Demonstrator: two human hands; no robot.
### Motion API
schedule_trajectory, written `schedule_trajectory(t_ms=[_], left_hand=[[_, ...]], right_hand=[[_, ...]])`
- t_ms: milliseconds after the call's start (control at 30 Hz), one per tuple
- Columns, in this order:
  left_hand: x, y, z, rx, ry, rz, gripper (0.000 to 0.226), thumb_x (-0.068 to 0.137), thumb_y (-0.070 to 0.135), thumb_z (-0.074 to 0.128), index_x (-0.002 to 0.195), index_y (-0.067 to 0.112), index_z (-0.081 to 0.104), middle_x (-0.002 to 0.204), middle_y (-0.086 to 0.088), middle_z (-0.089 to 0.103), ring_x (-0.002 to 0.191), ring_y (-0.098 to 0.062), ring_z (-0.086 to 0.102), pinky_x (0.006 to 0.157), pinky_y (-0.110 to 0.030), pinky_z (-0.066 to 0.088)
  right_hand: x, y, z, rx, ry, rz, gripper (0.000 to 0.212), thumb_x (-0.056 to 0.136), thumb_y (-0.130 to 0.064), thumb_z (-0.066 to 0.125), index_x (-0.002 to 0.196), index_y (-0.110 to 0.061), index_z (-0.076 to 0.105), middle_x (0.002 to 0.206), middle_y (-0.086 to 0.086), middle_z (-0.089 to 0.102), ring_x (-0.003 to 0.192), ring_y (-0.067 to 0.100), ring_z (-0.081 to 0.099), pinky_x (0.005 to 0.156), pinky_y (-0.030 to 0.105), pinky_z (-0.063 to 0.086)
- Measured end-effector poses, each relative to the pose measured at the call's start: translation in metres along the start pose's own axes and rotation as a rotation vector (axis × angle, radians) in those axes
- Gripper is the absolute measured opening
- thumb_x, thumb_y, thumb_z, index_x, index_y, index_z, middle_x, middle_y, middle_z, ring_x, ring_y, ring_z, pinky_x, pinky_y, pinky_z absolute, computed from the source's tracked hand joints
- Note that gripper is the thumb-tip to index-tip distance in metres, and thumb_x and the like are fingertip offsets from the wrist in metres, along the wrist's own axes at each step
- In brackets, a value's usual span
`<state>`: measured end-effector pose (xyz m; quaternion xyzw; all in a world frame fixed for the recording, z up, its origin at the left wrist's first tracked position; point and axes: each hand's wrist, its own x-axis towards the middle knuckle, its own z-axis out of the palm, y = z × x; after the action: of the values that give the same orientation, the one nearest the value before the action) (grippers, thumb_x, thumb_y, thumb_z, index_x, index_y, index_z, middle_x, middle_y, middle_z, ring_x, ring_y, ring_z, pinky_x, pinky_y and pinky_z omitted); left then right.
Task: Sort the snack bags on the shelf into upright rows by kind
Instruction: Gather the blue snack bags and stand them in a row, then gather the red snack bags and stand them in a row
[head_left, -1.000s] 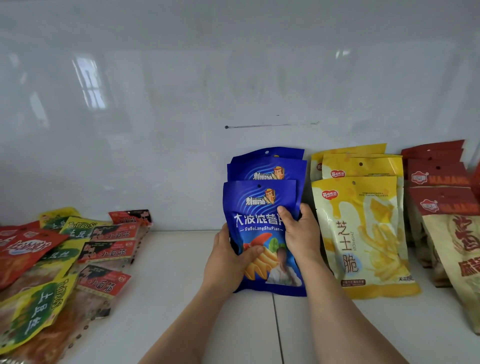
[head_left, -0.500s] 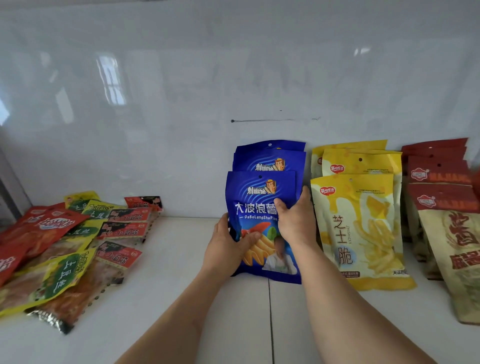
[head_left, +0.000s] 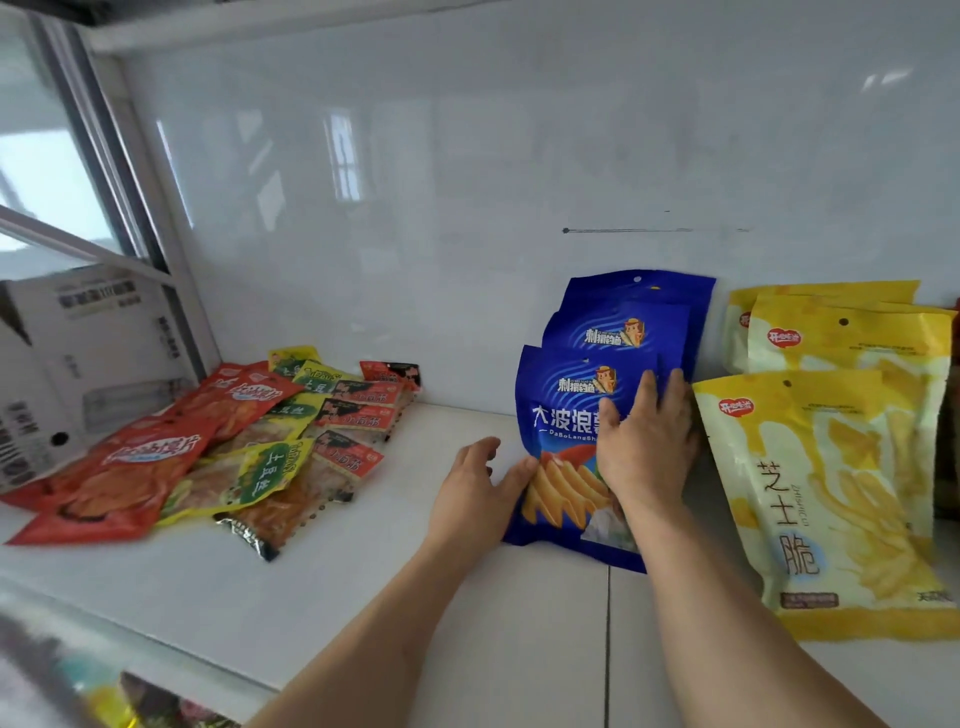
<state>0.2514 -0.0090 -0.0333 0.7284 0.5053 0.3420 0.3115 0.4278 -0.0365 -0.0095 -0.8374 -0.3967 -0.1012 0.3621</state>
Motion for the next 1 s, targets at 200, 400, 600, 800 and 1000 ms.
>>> schedule_trajectory(t_ms=[200,400,600,800,1000], left_hand=[[-0.006,-0.001,-0.013,0.100,0.035,0.005,0.053,0.098,0.056,0.053,0.139,0.022,0.056,0.139,0.005,0.057,0.118,-0.012,0.059,0.096,-0.031,0.051],[-0.007,-0.006,-0.042,0.371,0.129,0.098,0.042,0.103,0.047,0.048,0.136,0.024,0.059,0.137,0.007,0.059,0.114,-0.015,0.062,0.087,-0.030,0.051],[-0.006,-0.030,-0.088,0.629,0.162,0.202,0.040,0.105,0.046,0.043,0.135,0.026,0.059,0.136,0.009,0.059,0.120,-0.016,0.059,0.085,-0.032,0.050],[0.003,-0.068,-0.147,0.613,0.169,0.209,0.031,0.104,0.042,0.044,0.124,0.028,0.062,0.126,0.009,0.062,0.111,-0.018,0.061,0.077,-0.032,0.048],[0.020,-0.123,-0.230,0.552,0.210,0.147,0.036,0.103,0.045,0.045,0.129,0.028,0.063,0.128,0.007,0.063,0.115,-0.019,0.061,0.082,-0.033,0.050]], right_hand=[[-0.007,-0.006,0.000,-0.047,-0.005,-0.140,0.053,0.102,-0.041,0.047,0.148,-0.016,0.043,0.161,0.010,0.030,0.152,0.028,0.018,0.118,0.049,0.023],[-0.023,-0.035,0.008,-0.041,-0.002,-0.441,0.022,0.099,-0.026,0.054,0.110,-0.015,0.069,0.121,0.001,0.065,0.115,0.024,0.059,0.096,0.042,0.044],[-0.053,-0.078,0.017,-0.058,-0.154,-0.580,0.023,0.102,-0.027,0.044,0.106,-0.019,0.066,0.112,-0.004,0.065,0.103,0.020,0.059,0.091,0.035,0.041],[-0.081,-0.149,0.038,-0.071,-0.267,-0.596,0.030,0.105,-0.030,0.040,0.122,-0.019,0.062,0.127,0.000,0.063,0.112,0.024,0.058,0.088,0.035,0.040],[-0.109,-0.246,0.076,0.083,-0.345,-0.483,0.031,0.103,-0.032,0.044,0.127,-0.022,0.061,0.126,0.001,0.064,0.112,0.024,0.061,0.084,0.035,0.050]])
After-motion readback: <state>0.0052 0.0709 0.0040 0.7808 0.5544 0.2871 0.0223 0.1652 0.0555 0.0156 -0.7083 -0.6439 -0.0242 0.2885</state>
